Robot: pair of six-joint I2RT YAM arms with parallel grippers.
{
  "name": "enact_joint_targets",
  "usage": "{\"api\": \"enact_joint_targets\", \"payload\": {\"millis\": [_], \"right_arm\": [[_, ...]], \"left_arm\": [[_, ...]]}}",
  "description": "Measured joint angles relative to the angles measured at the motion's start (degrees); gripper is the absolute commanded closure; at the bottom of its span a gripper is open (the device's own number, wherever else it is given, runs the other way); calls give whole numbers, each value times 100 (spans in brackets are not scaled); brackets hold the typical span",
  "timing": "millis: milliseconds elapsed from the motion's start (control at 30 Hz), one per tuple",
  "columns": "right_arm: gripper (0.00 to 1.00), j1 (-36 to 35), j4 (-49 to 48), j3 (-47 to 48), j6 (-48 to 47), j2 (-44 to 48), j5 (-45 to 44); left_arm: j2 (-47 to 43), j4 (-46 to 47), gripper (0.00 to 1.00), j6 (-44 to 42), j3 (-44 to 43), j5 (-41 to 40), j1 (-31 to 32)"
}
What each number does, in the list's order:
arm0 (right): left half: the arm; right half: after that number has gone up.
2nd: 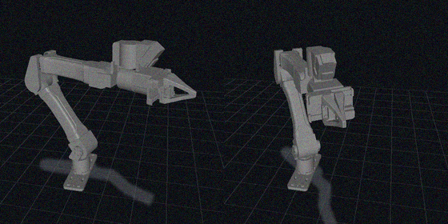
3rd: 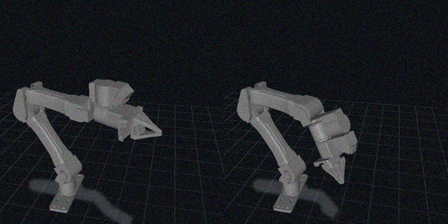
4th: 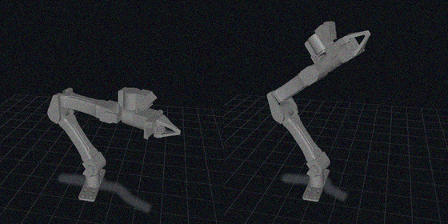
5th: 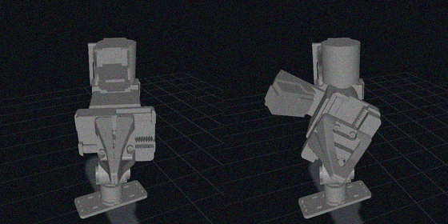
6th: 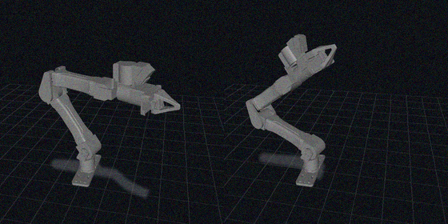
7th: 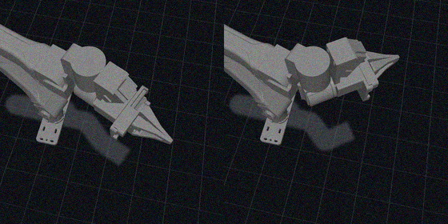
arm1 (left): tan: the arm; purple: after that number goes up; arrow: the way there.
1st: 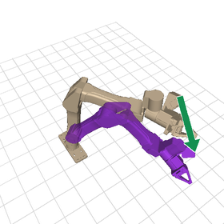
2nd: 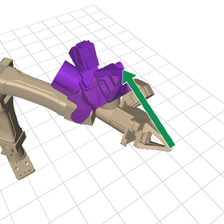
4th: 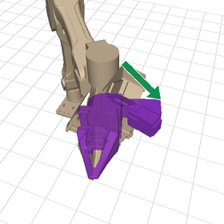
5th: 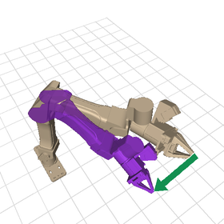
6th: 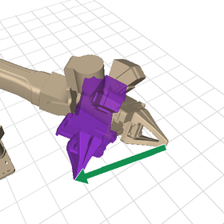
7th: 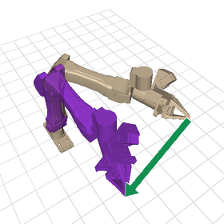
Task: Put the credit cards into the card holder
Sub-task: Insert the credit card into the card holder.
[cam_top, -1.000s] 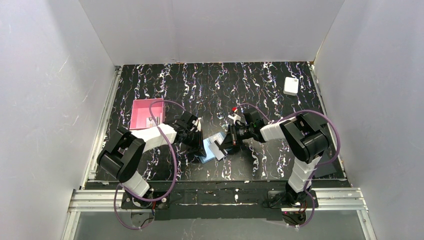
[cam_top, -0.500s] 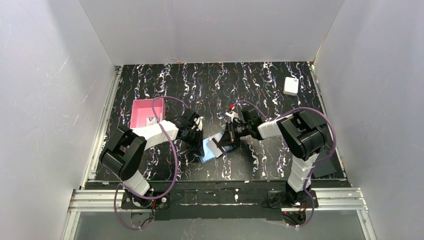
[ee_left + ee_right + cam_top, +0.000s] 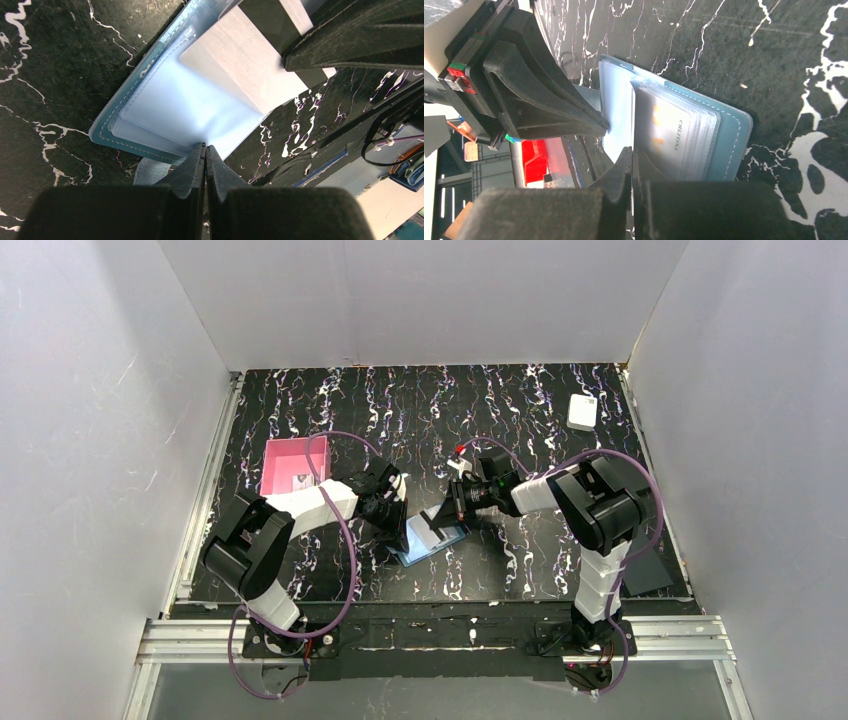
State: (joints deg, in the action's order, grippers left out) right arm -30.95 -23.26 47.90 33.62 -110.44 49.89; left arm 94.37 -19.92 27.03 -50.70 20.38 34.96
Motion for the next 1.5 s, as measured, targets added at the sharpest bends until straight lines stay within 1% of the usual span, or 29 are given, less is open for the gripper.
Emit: {"api": "enact_joint_targets", "payload": {"millis": [100,300,533,567,633,733,800,1000,1067,1200,1333,1500], "right_arm": [[99,-29,-190,-21,137,-43,8],[99,-114,-864,-263,556,-96,-24],[98,-224,-1586,-611,1045,-108,-259],[96,-224,-1627,-637,1082,-108,-297],[91,-224,-1614,-649,1096,-106,-351],[85,-232,-1311,-614,937,-25,-466],[81,-249,-886,-520,711,122,-609],[68,-297,316,-207,101,470,-954],[66,-299,627,-150,-47,591,-1071],[55,-299,1186,-59,-273,830,-1332],[52,-299,1660,79,-501,984,-1499],[41,-301,2067,295,-691,985,-1562]], "left_arm": [[0,3,100,-2,0,1,0],[0,7,100,-2,0,3,0],[-15,5,100,0,0,6,1],[-24,-1,97,0,0,2,3],[-59,-31,87,-7,-1,-33,4],[-190,-198,79,-41,-4,-197,2],[-326,-322,78,-65,-4,-340,2],[-524,-453,84,-90,5,-617,-9],[-522,-436,88,-89,64,-673,-13],[-442,-418,93,-85,169,-750,-13],[-350,-348,94,-85,190,-739,-37],[-330,-332,96,-87,190,-730,-37]]}}
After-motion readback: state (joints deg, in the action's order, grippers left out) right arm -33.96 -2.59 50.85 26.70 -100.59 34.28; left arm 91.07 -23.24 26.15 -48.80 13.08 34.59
